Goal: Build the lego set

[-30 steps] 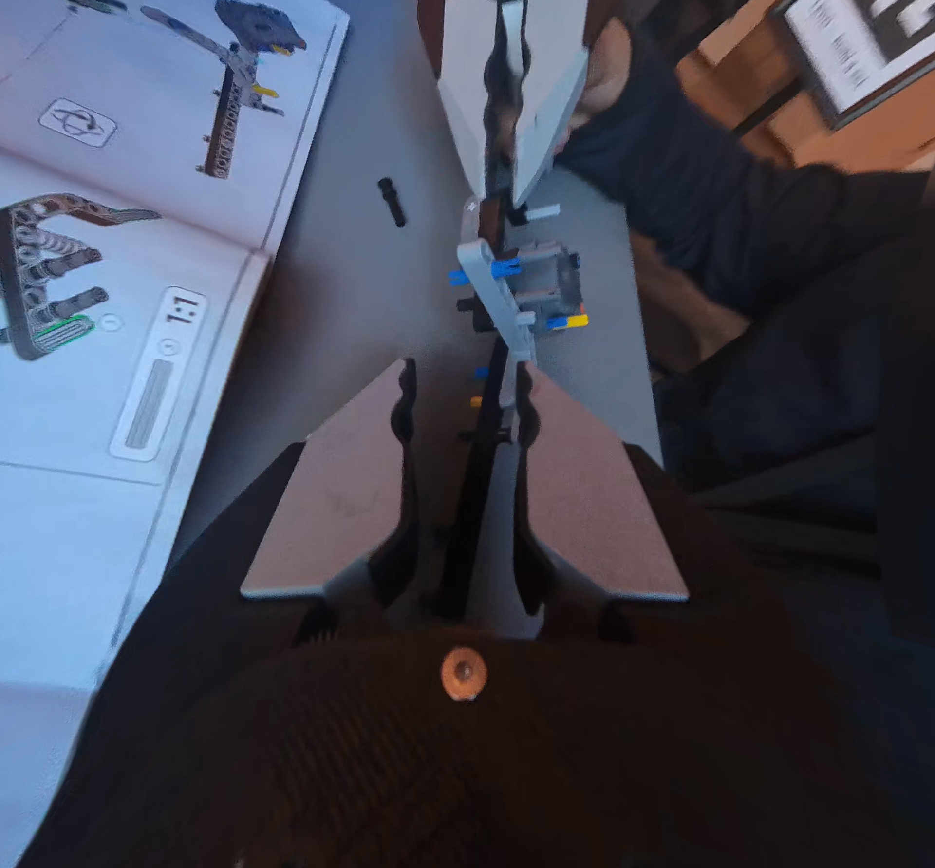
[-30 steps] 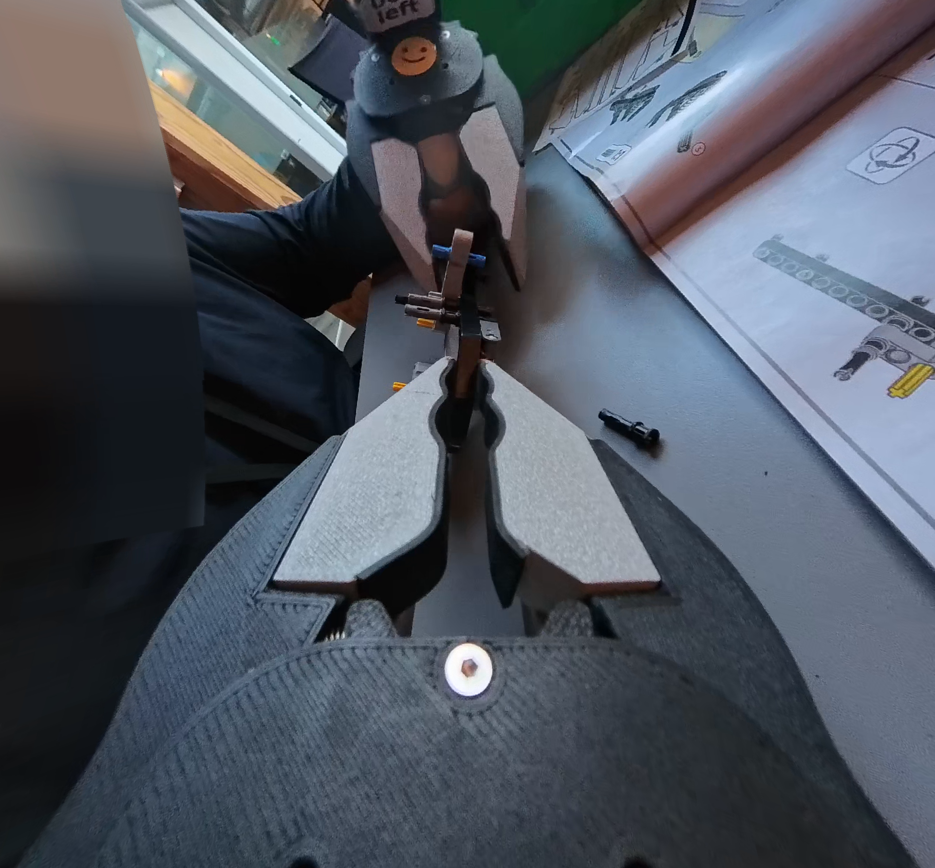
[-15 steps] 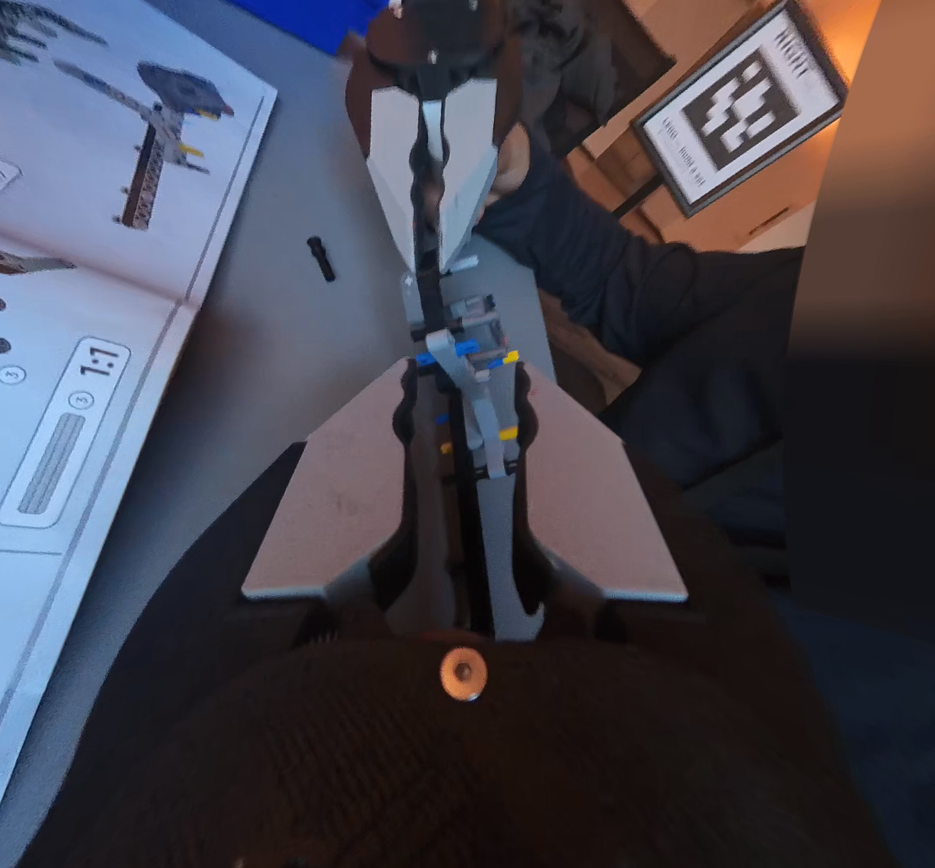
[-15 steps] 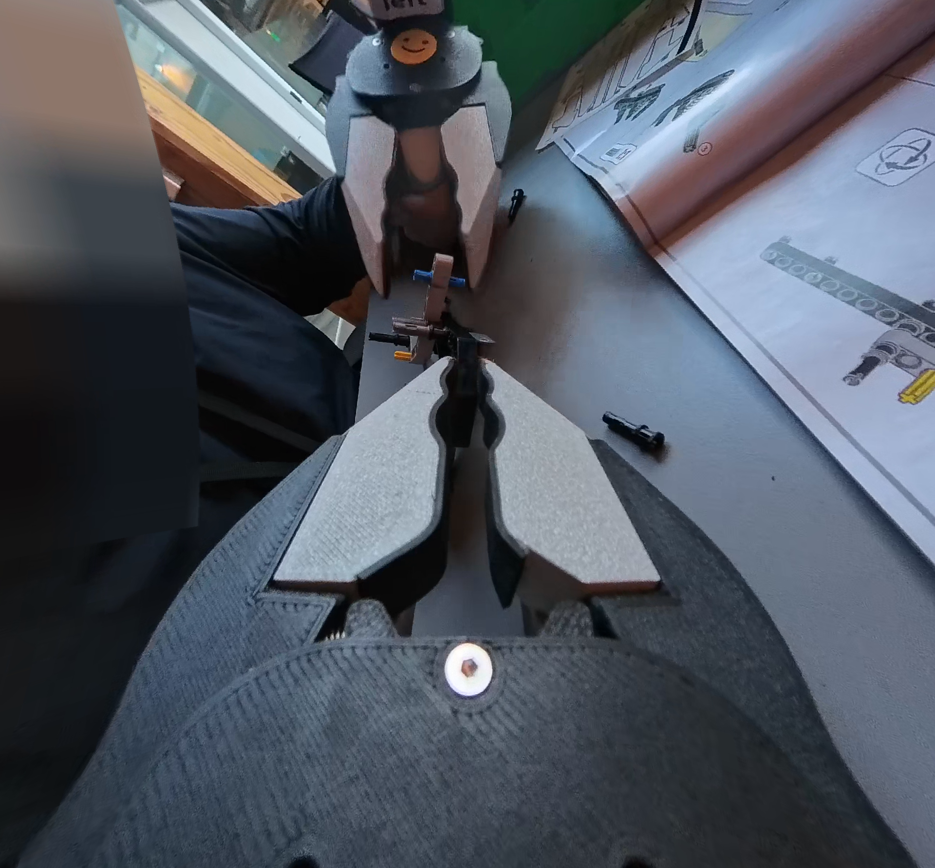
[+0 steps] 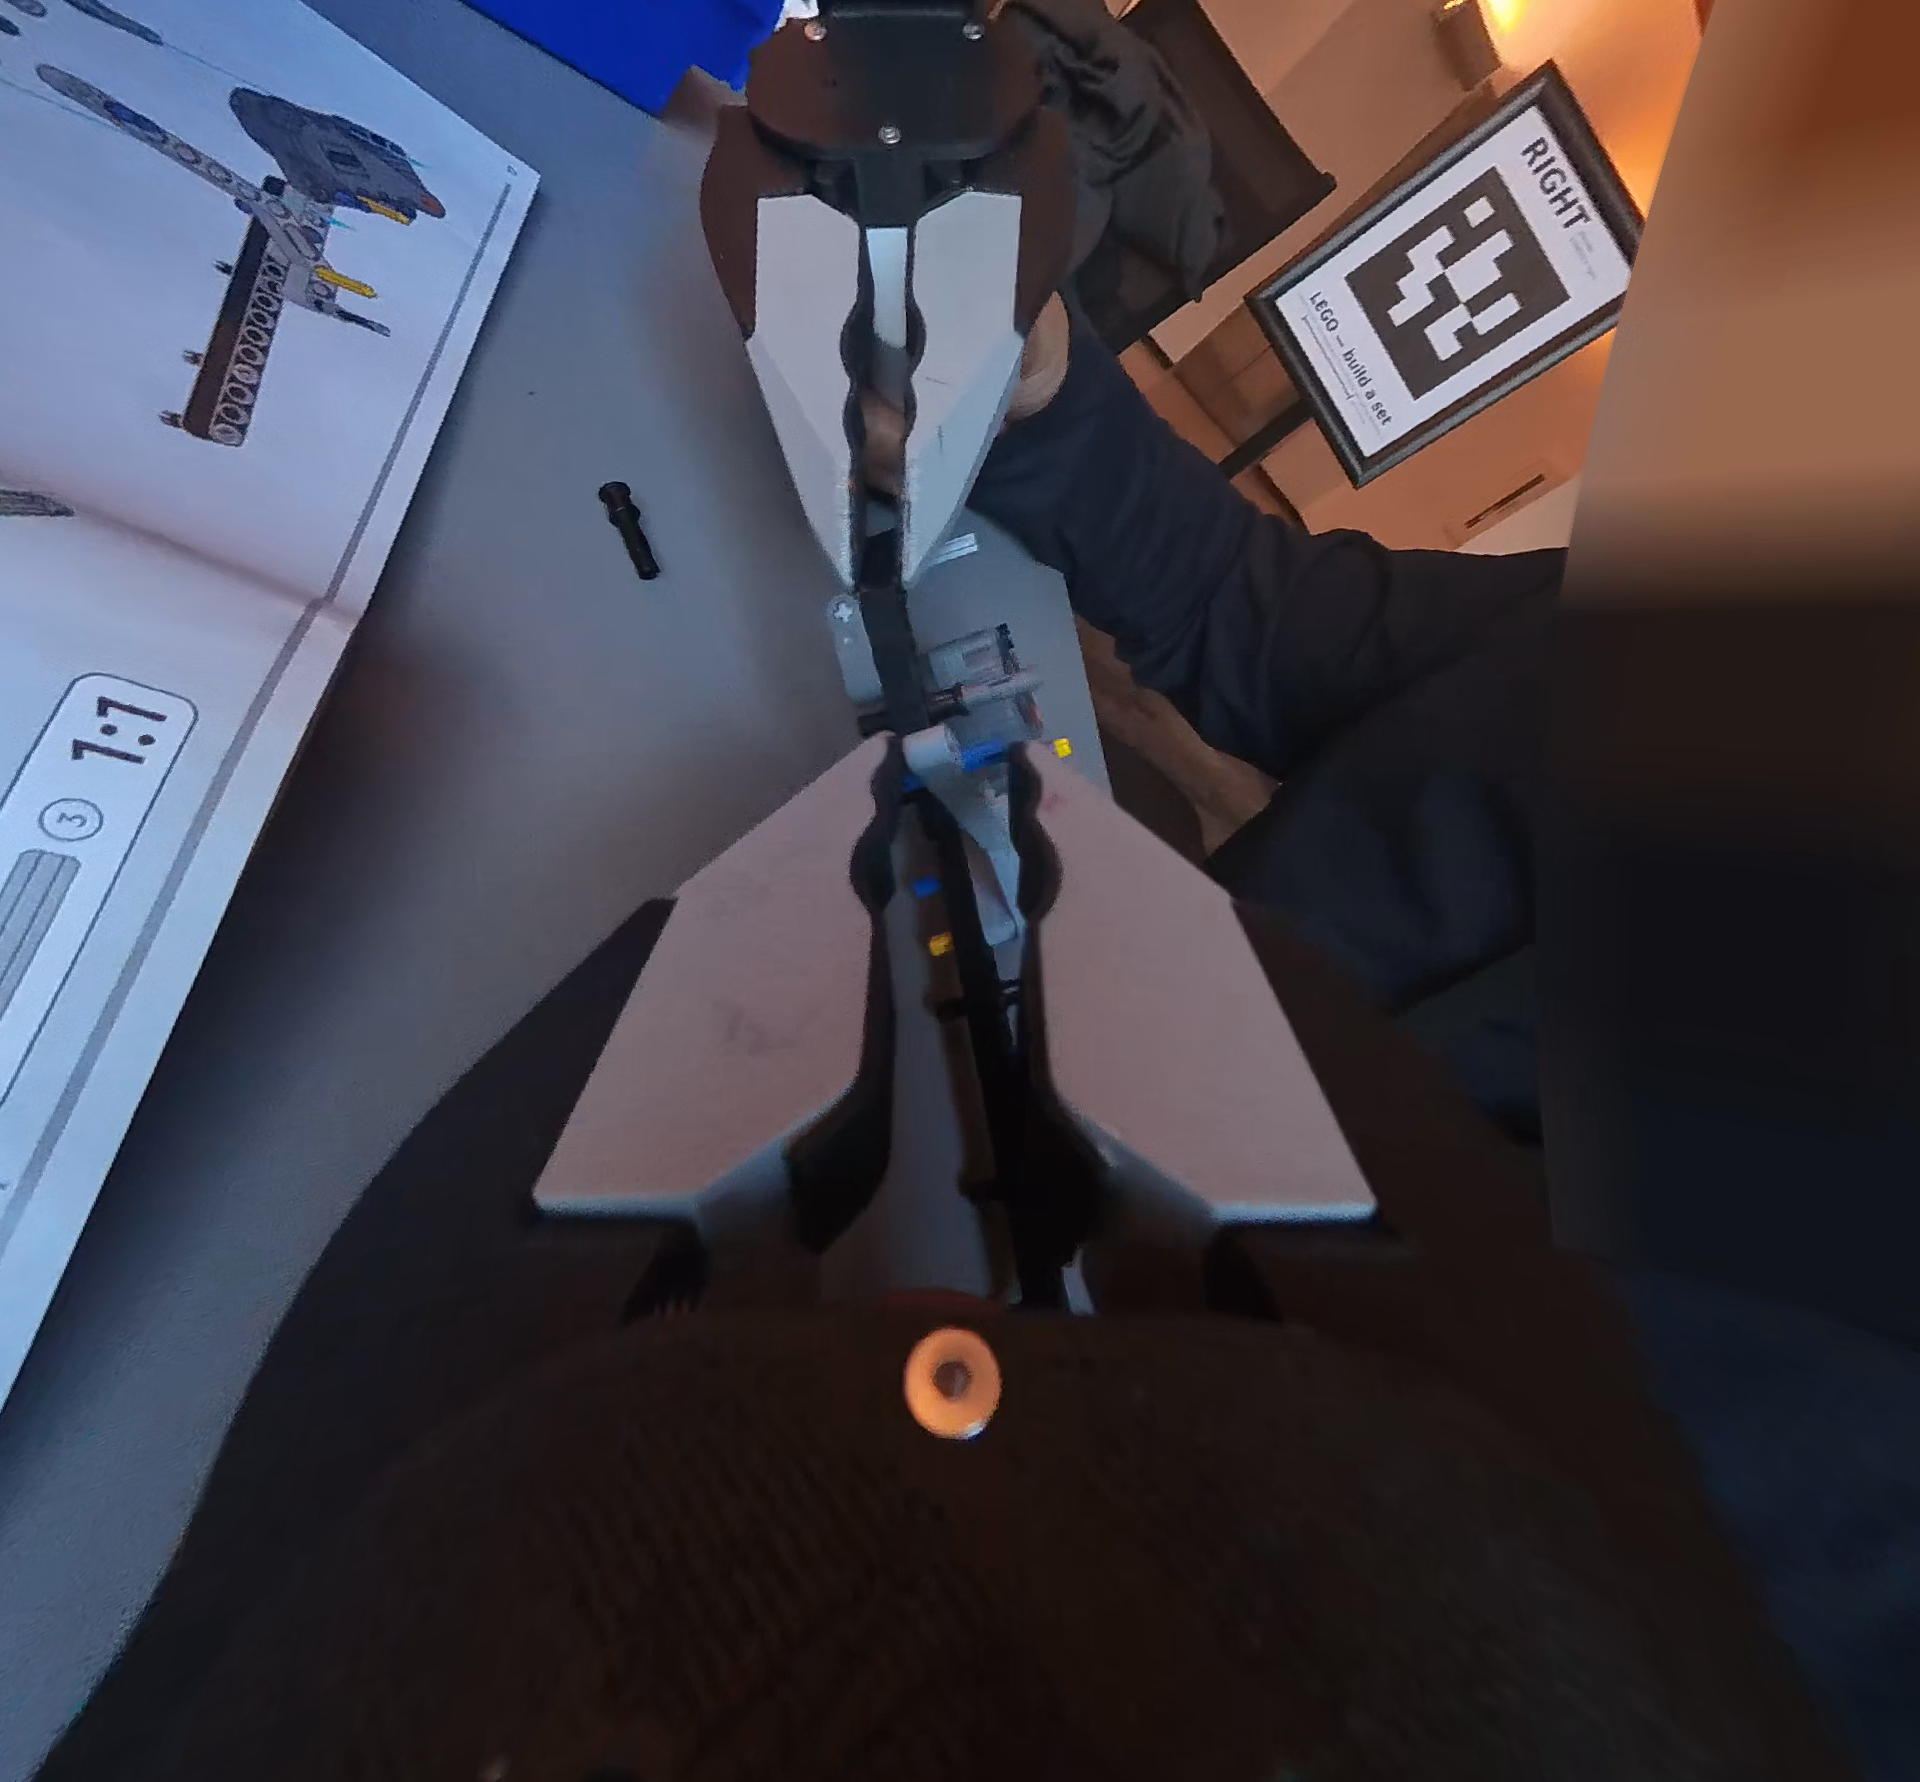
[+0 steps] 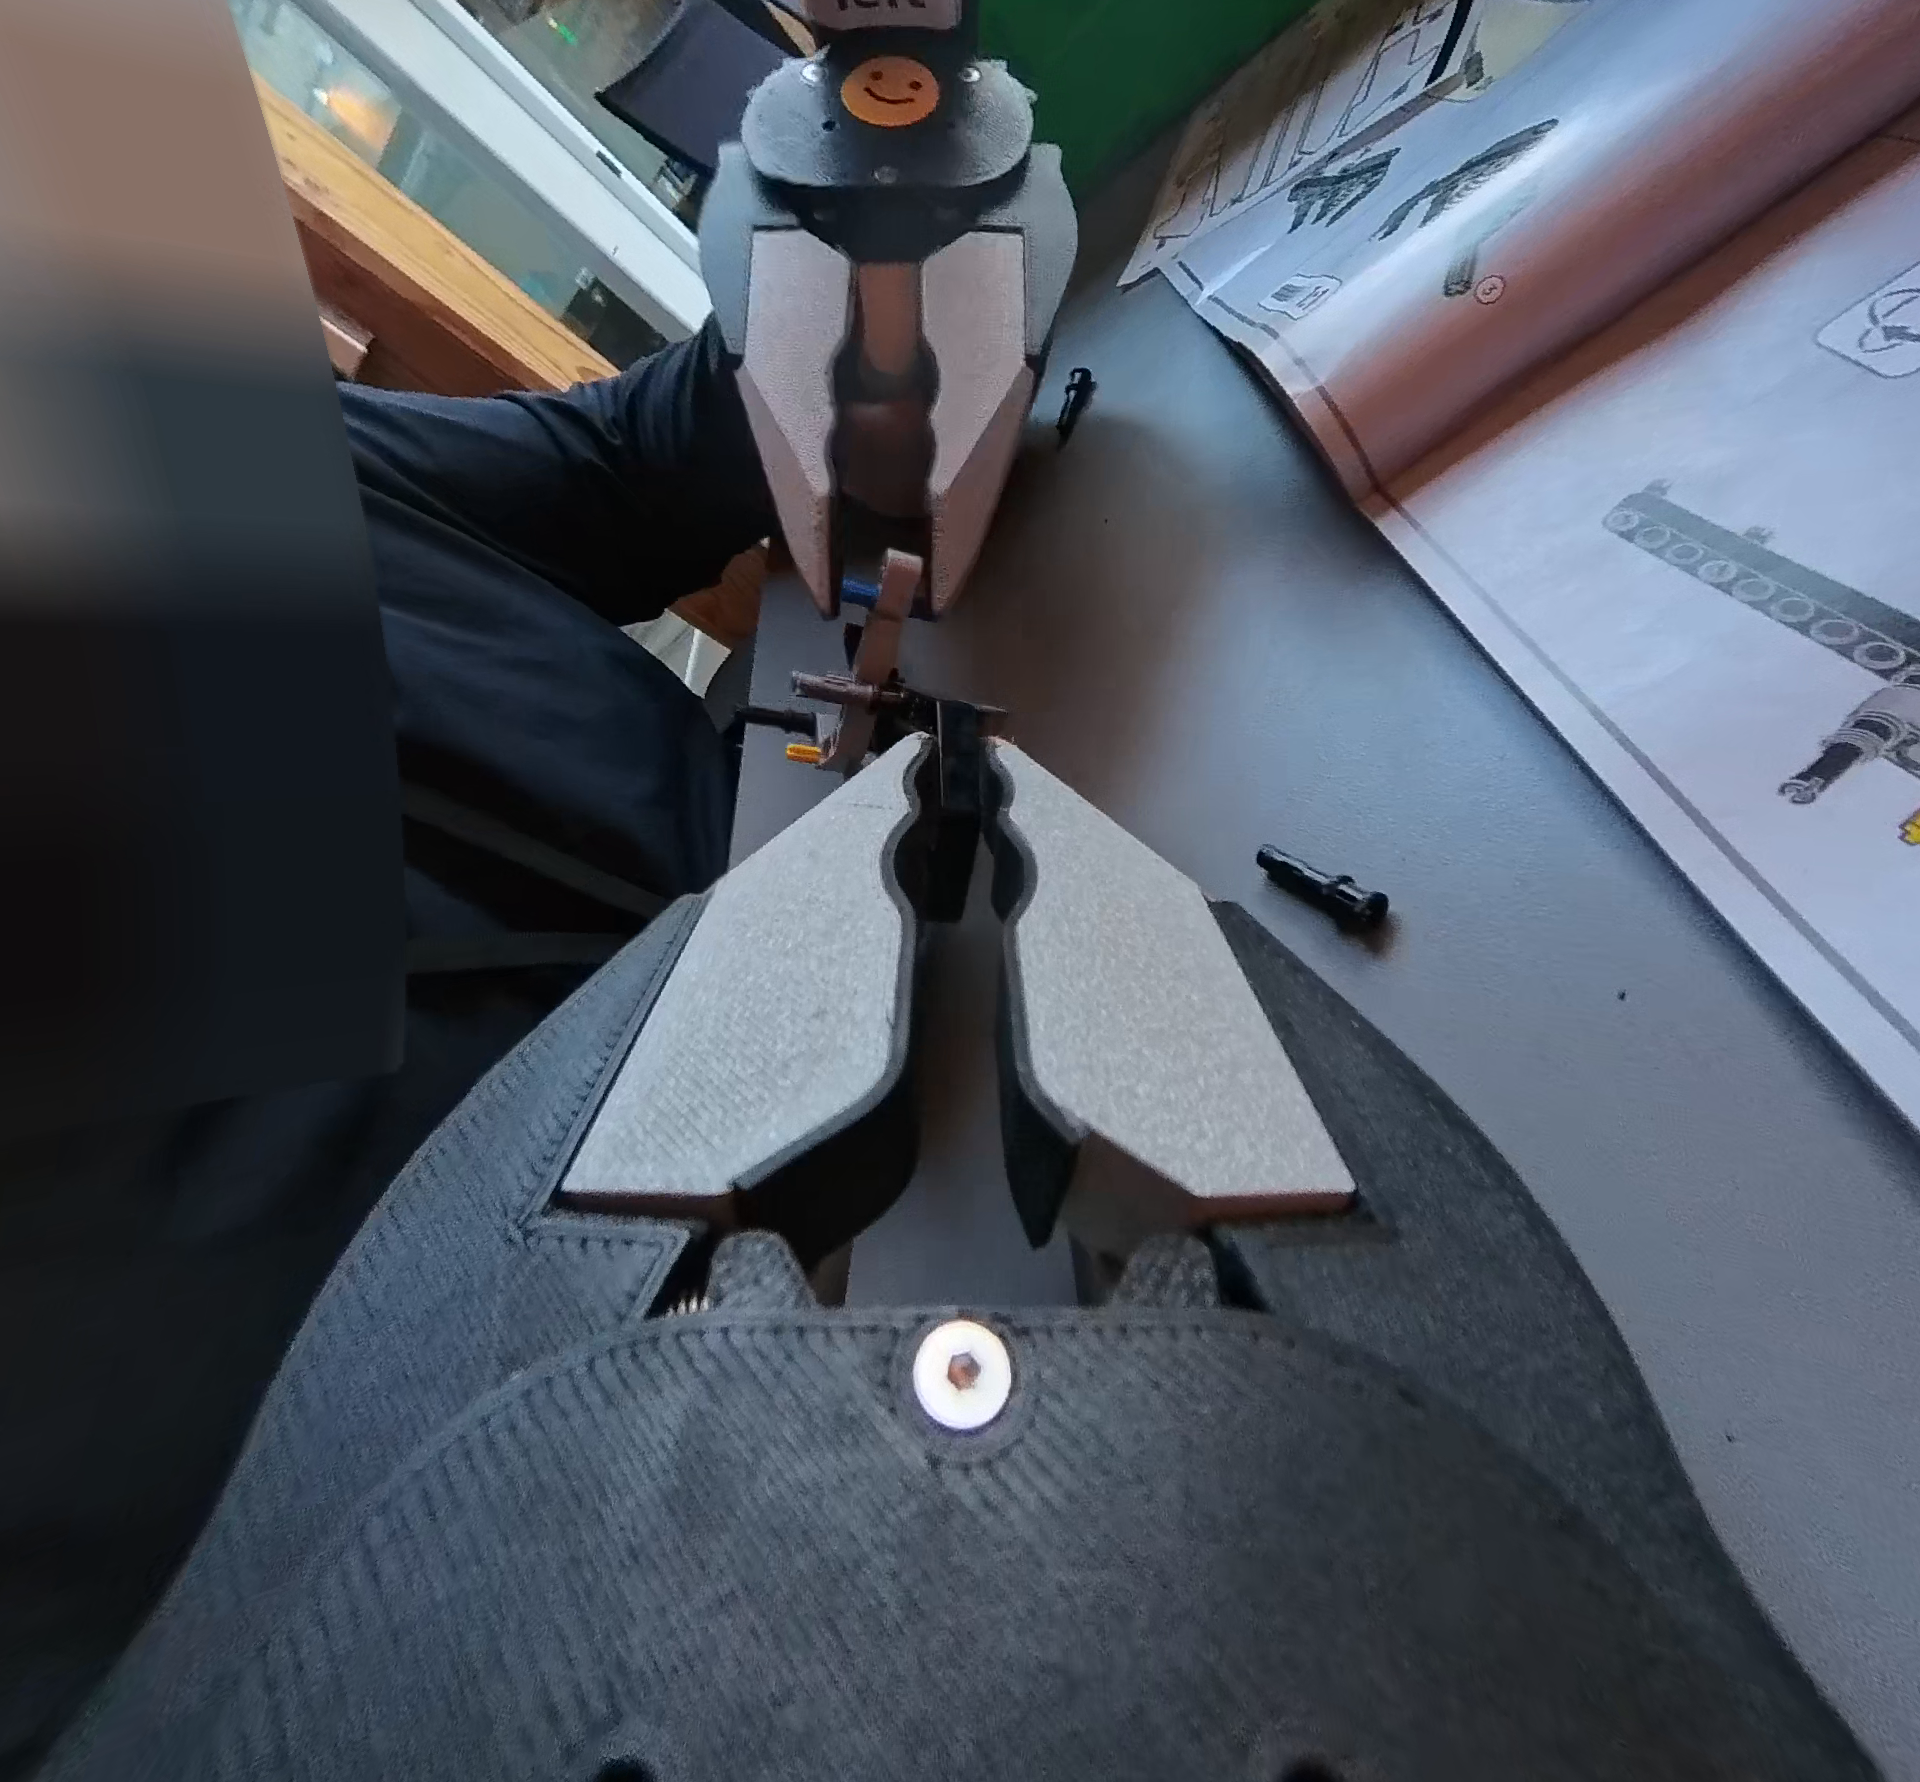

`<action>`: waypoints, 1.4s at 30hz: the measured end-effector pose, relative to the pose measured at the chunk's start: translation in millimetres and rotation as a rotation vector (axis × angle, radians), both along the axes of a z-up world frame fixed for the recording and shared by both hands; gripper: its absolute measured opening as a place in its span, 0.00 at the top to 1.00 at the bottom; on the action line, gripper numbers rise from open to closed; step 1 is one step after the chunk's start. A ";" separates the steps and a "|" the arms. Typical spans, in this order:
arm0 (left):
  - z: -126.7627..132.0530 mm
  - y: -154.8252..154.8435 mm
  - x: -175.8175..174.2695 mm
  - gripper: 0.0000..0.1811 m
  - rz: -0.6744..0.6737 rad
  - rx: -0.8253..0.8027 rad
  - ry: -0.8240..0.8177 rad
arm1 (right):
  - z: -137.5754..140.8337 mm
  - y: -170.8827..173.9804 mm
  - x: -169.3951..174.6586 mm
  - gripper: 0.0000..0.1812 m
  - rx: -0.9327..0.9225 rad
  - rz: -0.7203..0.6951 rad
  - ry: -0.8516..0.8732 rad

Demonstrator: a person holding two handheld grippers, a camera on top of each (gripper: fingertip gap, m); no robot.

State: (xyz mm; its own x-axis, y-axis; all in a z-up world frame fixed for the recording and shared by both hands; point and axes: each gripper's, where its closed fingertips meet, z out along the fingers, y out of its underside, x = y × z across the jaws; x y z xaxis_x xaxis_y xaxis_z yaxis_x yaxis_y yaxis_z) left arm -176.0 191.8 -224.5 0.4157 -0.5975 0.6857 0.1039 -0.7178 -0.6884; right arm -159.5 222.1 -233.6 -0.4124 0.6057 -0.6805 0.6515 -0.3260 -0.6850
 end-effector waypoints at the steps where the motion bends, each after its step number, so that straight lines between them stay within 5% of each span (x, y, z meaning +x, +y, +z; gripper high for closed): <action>1: 1.1 1.3 -0.6 0.91 0.011 0.022 0.015 | 0.2 0.5 0.0 0.98 -0.001 -0.002 0.001; 7: 26.1 -2.5 -3.0 0.91 0.024 0.340 0.235 | 24.8 -5.7 3.0 0.98 -0.038 0.038 0.137; 15: 20.0 -12.6 0.1 0.91 -0.033 0.909 0.837 | 36.2 -12.9 0.8 0.97 0.430 -0.005 0.460; 28: 15.5 -9.3 -14.3 0.91 -0.032 0.909 0.745 | 15.2 0.9 -4.0 0.96 0.591 -0.033 0.394; 36: 17.6 -6.0 -23.4 0.92 -0.007 0.879 0.646 | 2.0 12.1 -10.1 0.96 0.516 -0.065 0.270; 42: 18.6 -6.5 -27.5 0.92 -0.010 0.845 0.567 | 12.8 14.8 -18.6 0.97 0.619 -0.127 0.380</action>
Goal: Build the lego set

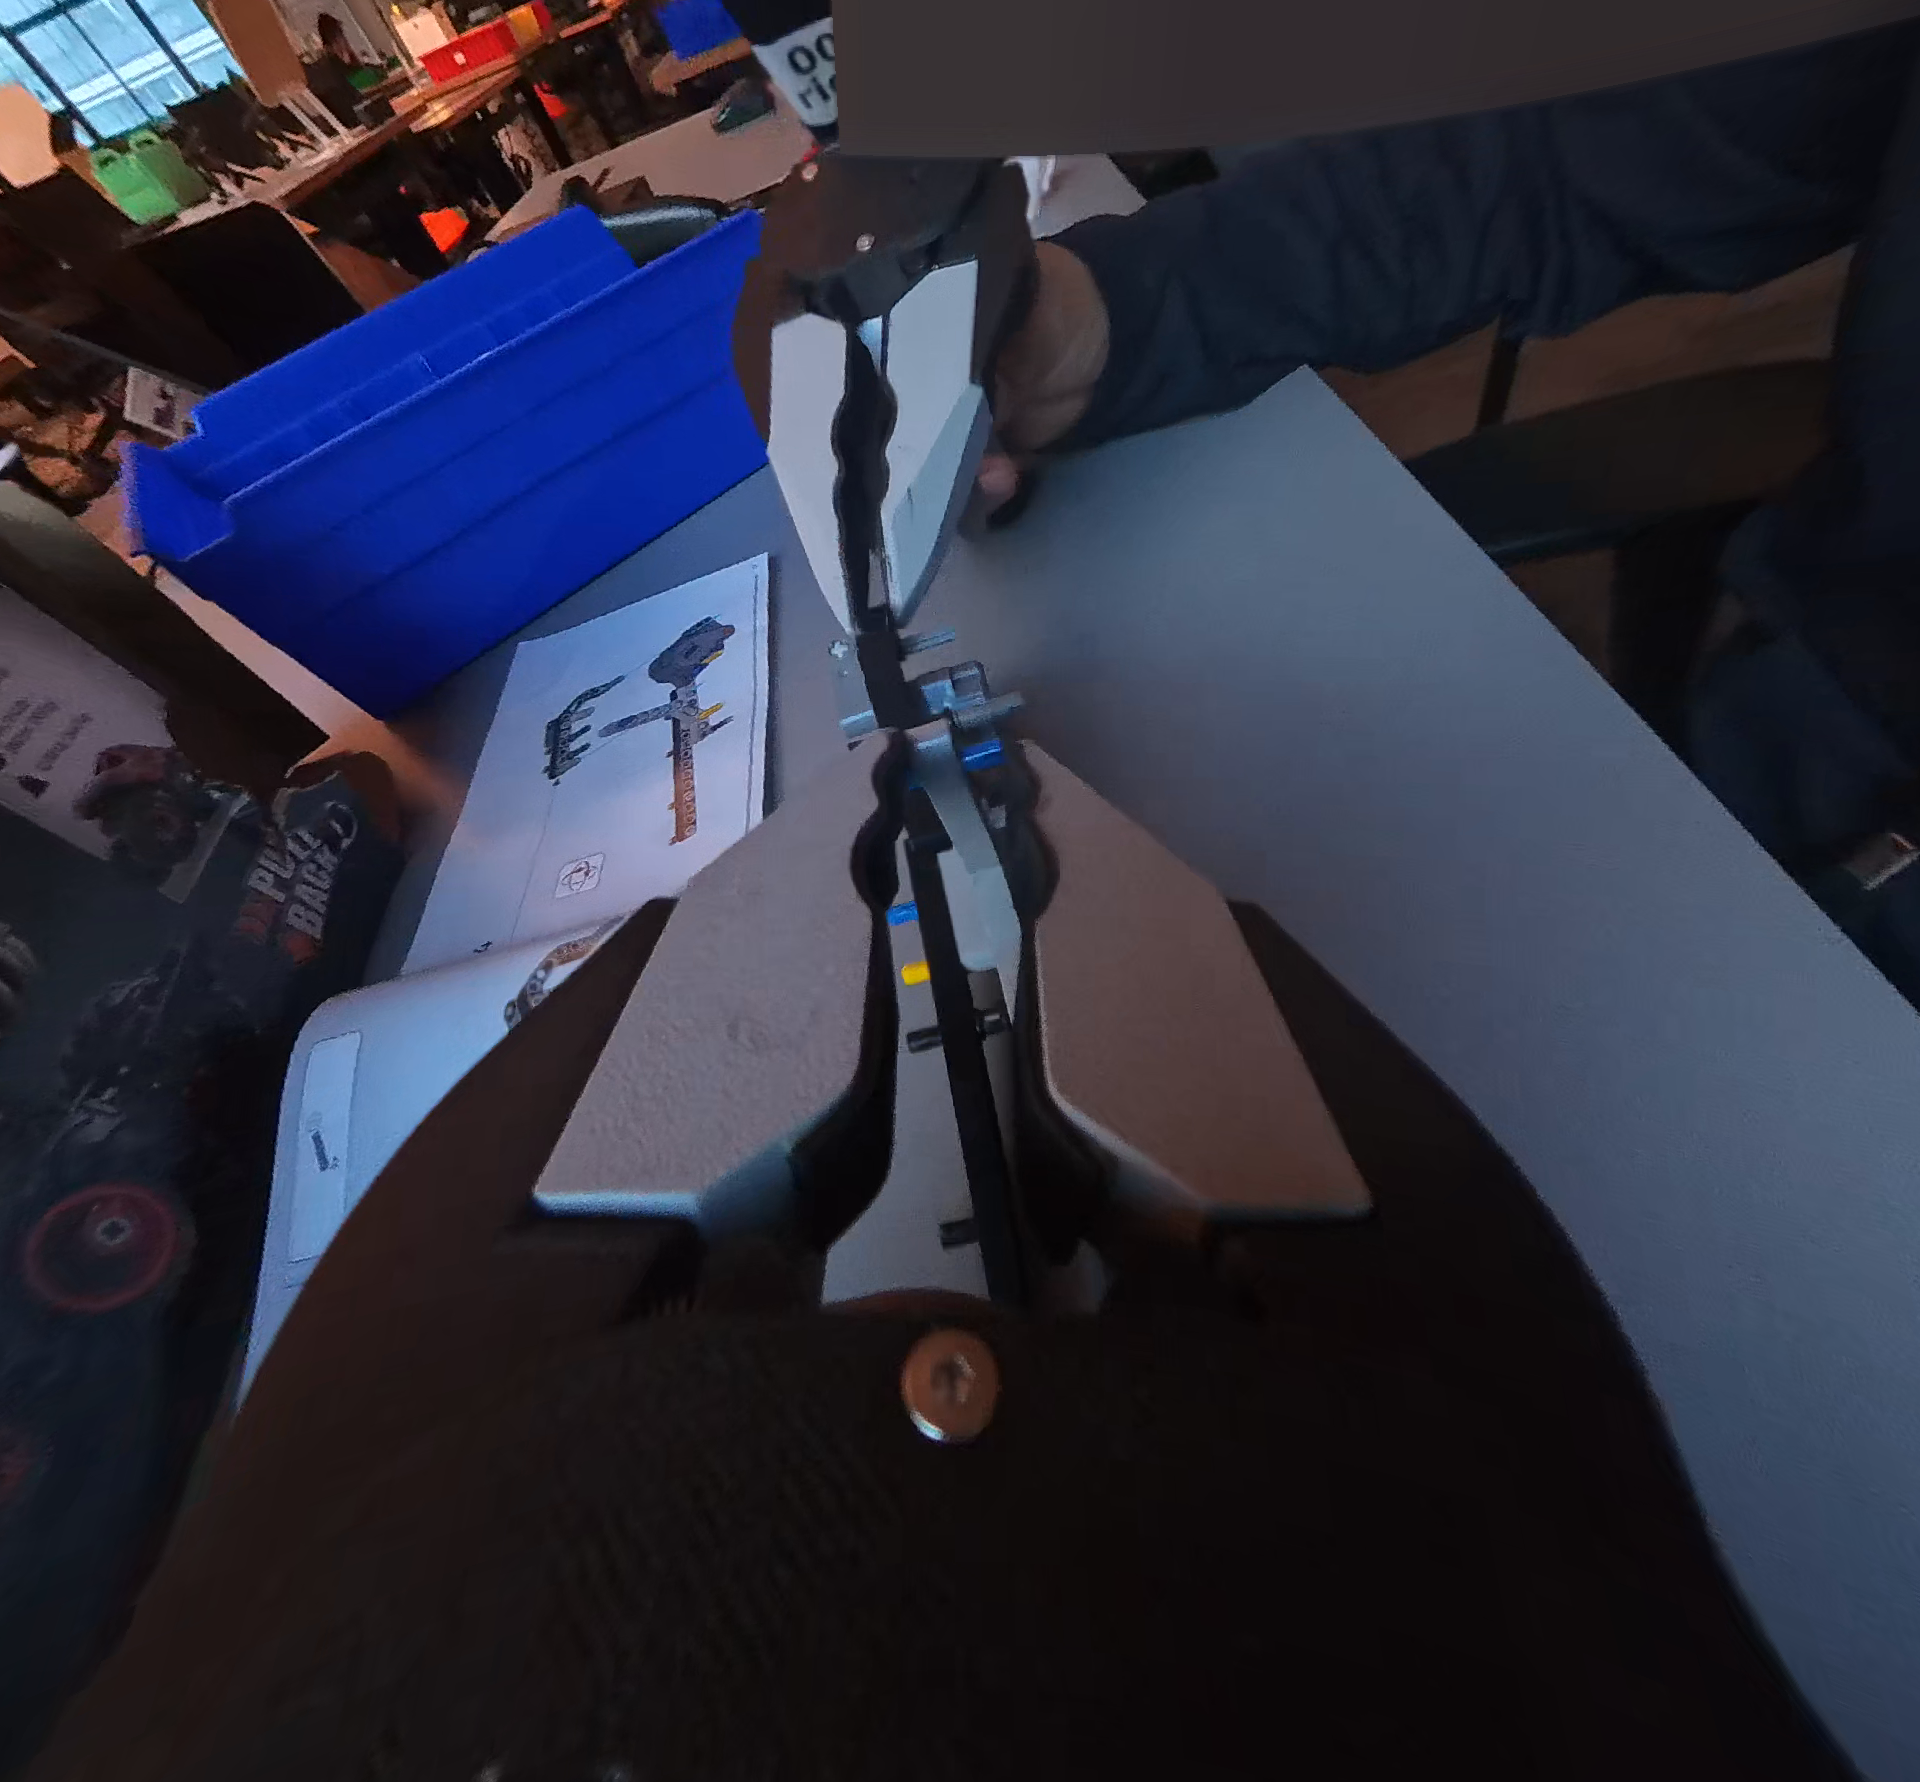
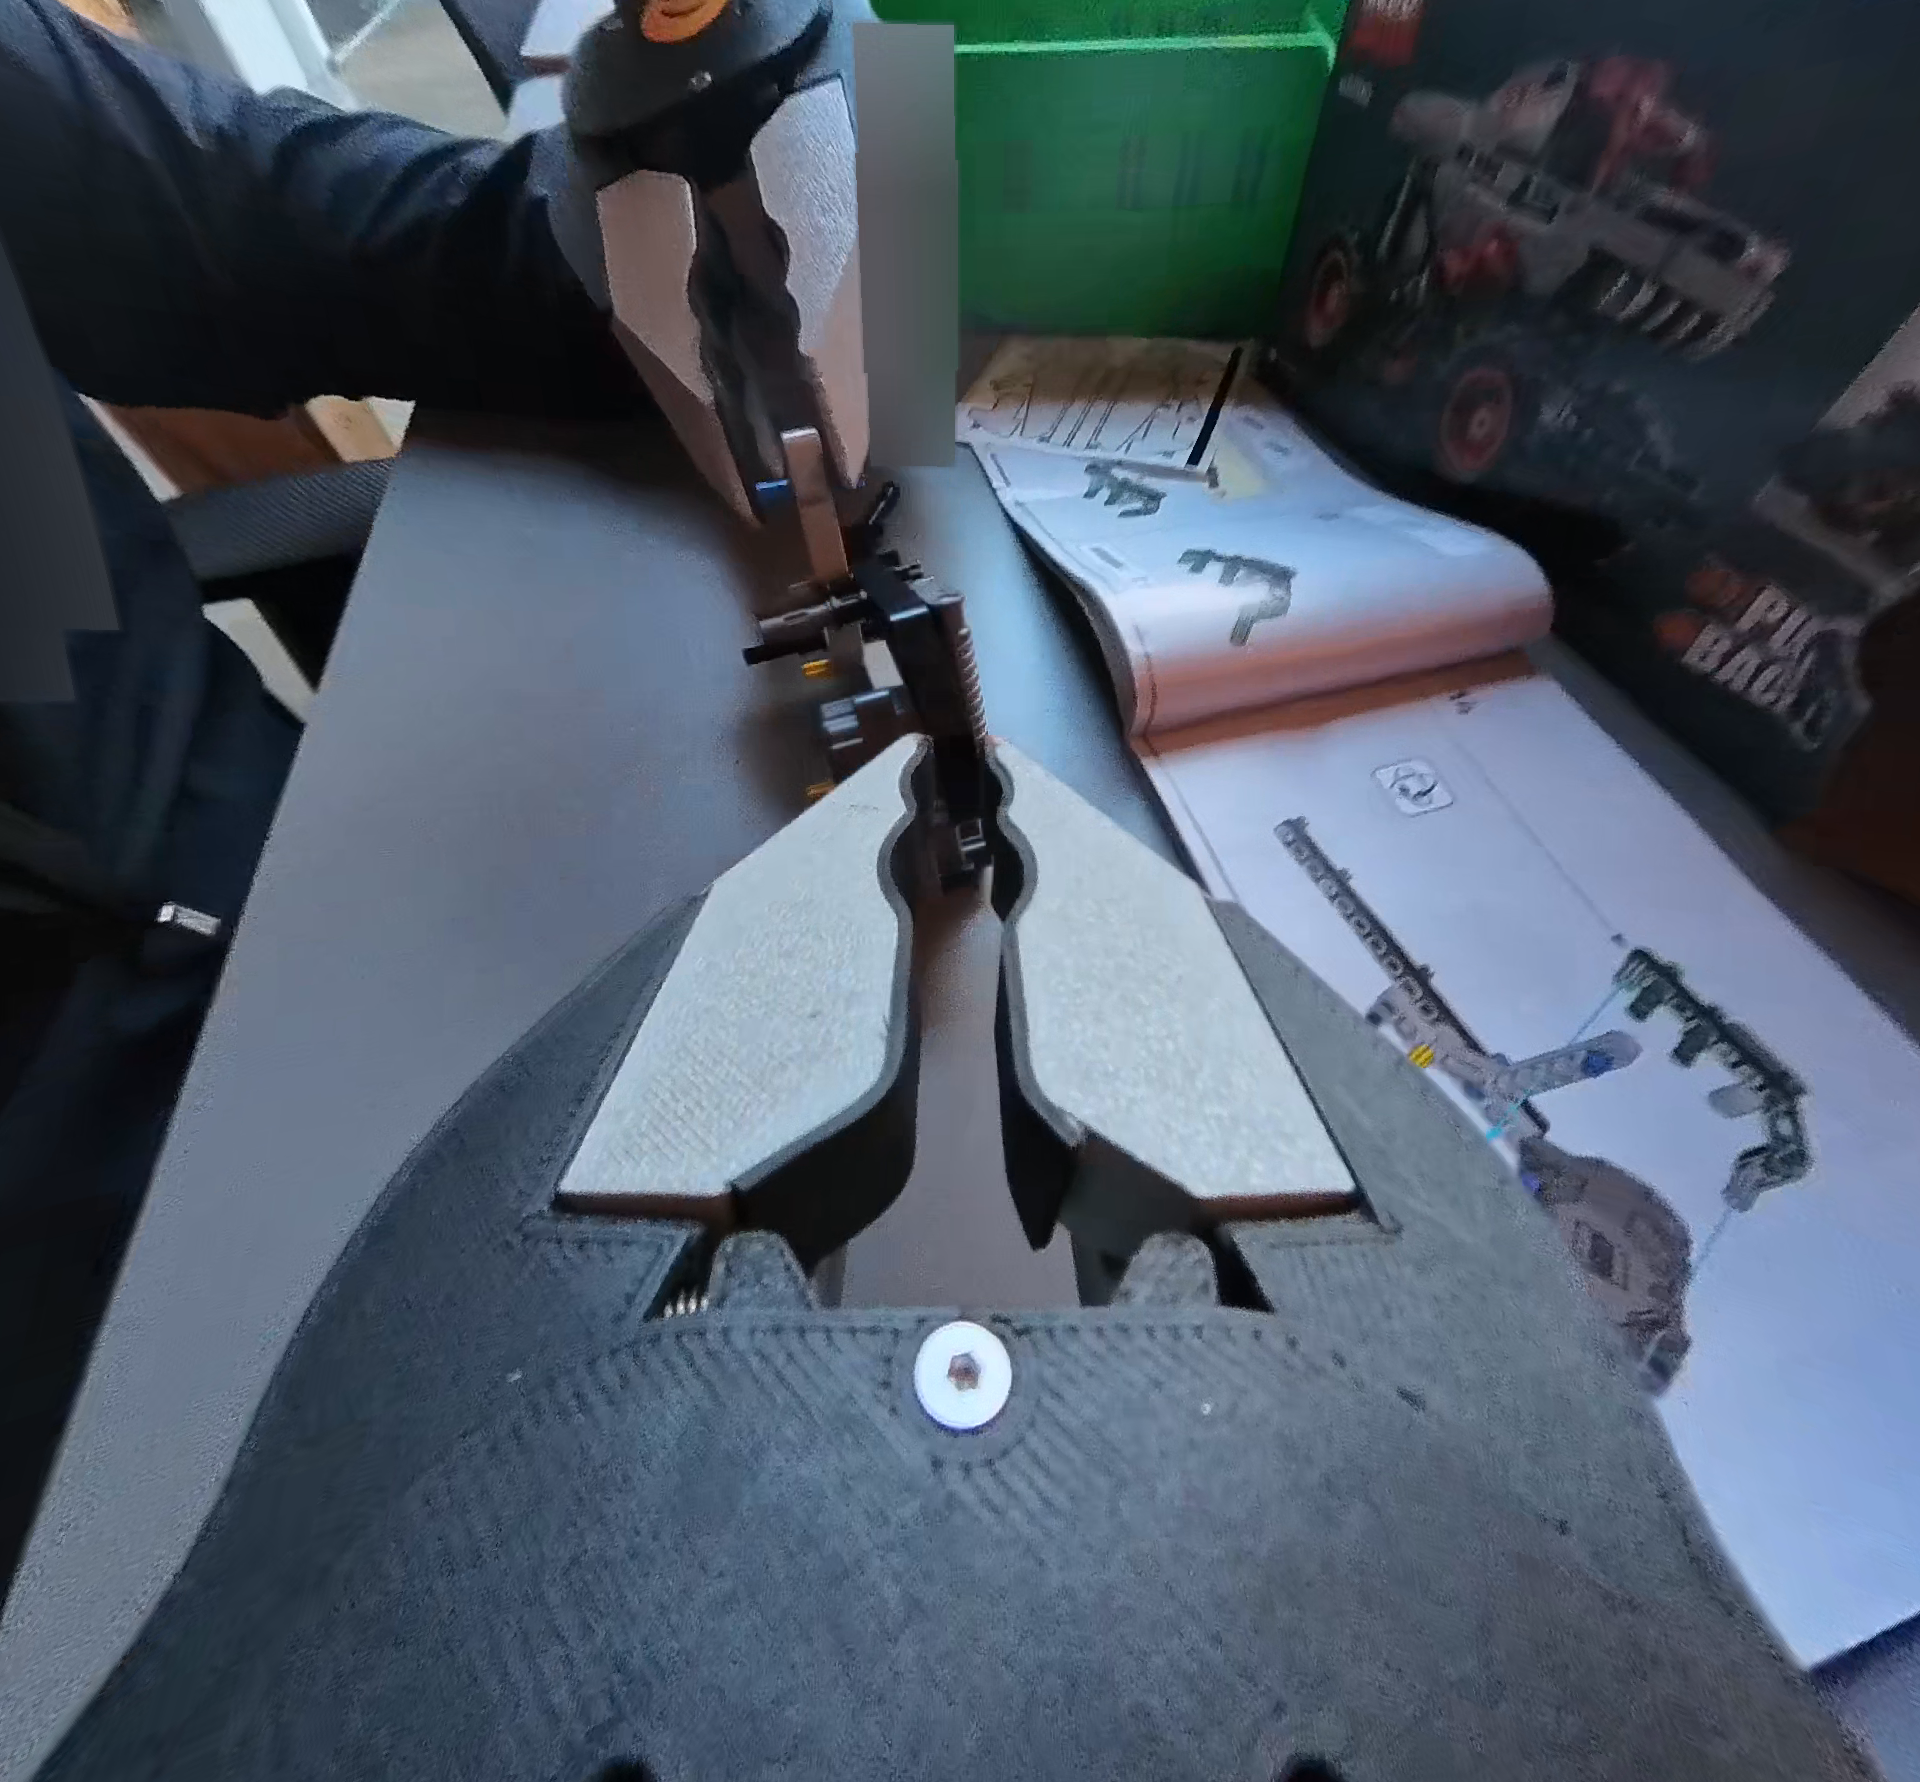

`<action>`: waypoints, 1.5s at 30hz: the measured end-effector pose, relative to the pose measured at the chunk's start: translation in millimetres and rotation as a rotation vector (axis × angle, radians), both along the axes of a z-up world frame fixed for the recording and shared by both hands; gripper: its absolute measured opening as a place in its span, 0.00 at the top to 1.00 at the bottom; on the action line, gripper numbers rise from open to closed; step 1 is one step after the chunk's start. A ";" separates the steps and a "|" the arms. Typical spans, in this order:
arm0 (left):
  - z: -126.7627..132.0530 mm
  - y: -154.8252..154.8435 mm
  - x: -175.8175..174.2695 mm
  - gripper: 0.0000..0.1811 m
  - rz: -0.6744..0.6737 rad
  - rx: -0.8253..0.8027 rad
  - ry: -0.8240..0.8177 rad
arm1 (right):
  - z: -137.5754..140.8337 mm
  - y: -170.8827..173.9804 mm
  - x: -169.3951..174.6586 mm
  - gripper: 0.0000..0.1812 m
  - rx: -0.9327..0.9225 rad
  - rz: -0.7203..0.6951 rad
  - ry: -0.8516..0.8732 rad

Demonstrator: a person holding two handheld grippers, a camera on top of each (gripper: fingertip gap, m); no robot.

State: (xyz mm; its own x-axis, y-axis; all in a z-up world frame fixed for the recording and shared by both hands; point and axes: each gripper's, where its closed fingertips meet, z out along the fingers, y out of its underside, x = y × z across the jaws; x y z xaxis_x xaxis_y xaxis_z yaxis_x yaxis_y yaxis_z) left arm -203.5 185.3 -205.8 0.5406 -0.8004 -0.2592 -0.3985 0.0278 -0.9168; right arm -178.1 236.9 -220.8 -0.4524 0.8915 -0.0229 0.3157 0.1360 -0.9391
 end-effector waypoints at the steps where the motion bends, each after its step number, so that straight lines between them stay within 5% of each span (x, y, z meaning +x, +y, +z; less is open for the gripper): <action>1: -0.1 -0.1 -0.3 0.92 -0.004 -0.001 -0.007 | 0.6 -0.1 -0.9 0.98 0.030 -0.002 0.019; 6: -0.3 1.2 -1.3 0.92 0.005 0.009 -0.003 | -10.2 4.4 -4.9 0.97 0.079 -0.031 -0.029; 17: 0.8 7.4 -8.9 0.92 0.050 -0.025 -0.033 | -6.4 13.0 -2.5 0.91 -0.147 -0.025 -0.100; 24: -1.0 -5.1 -3.2 0.93 -0.049 -0.001 -0.029 | -15.5 4.1 1.8 0.87 -0.252 0.043 -0.218; 32: -3.3 -20.5 1.7 0.93 -0.151 0.091 0.036 | -22.2 -14.5 0.2 0.82 -0.018 0.072 -0.163; 36: -2.4 -17.3 -0.7 0.92 -0.126 0.097 0.031 | -20.9 -16.3 -3.1 0.88 0.008 0.067 -0.140; 38: -3.8 -15.3 -4.6 0.89 -0.105 0.098 0.050 | -19.8 -16.1 -2.5 0.95 0.012 0.065 -0.131; 45: -1.6 -9.8 -12.6 0.71 0.005 -0.036 0.079 | -12.2 -18.0 -3.5 0.96 0.070 0.045 -0.061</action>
